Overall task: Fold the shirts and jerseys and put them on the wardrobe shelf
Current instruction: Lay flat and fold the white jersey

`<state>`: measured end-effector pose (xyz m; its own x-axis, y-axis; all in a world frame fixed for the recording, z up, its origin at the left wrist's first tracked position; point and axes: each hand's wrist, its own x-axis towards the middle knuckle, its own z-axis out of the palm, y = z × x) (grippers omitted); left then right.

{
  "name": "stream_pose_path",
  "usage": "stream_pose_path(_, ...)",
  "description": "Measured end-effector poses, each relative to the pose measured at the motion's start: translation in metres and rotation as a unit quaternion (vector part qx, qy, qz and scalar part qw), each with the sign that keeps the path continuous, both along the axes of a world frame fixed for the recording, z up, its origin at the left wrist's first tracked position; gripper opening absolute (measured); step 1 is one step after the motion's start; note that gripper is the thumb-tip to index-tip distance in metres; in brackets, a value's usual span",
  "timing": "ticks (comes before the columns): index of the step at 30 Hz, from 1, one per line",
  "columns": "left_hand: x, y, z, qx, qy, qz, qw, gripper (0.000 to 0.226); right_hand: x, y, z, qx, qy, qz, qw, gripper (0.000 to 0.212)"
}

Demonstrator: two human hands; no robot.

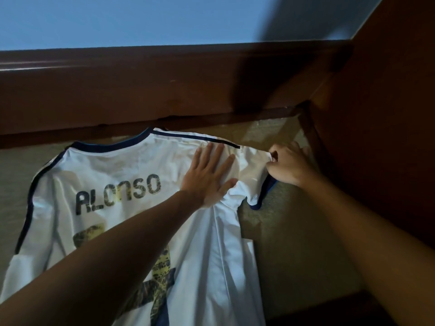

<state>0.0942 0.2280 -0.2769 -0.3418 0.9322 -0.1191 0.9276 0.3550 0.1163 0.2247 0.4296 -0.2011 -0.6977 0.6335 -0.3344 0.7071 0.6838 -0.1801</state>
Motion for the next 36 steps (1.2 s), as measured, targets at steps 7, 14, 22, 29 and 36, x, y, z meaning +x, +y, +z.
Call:
stream_pose_path(7, -0.002, 0.002, 0.004, 0.015, -0.061, 0.019, 0.998, 0.077, -0.003, 0.021, 0.004, -0.009, 0.161, -0.196, 0.967, 0.038)
stream_pose_path(14, 0.005, 0.003, 0.0, 0.018, -0.017, 0.028, 0.999, 0.077, 0.02, -0.031, -0.03, 0.142, 0.115, -0.095, 0.979, 0.059)
stream_pose_path(22, 0.005, 0.006, 0.0, 0.001, -0.005, 0.025, 1.0, 0.077, 0.034, -0.042, -0.051, 0.066, 0.149, -0.192, 0.968, 0.039)
stream_pose_path(29, 0.013, 0.005, 0.009, 0.132, 0.017, 0.051, 0.99, 0.044, 0.028, -0.029, -0.028, -0.026, 0.238, -0.251, 0.938, 0.018)
stream_pose_path(36, 0.015, 0.009, 0.014, 0.069, 0.004, 0.069, 0.995, 0.059, 0.051, -0.025, -0.026, 0.086, 0.083, -0.197, 0.973, 0.04)
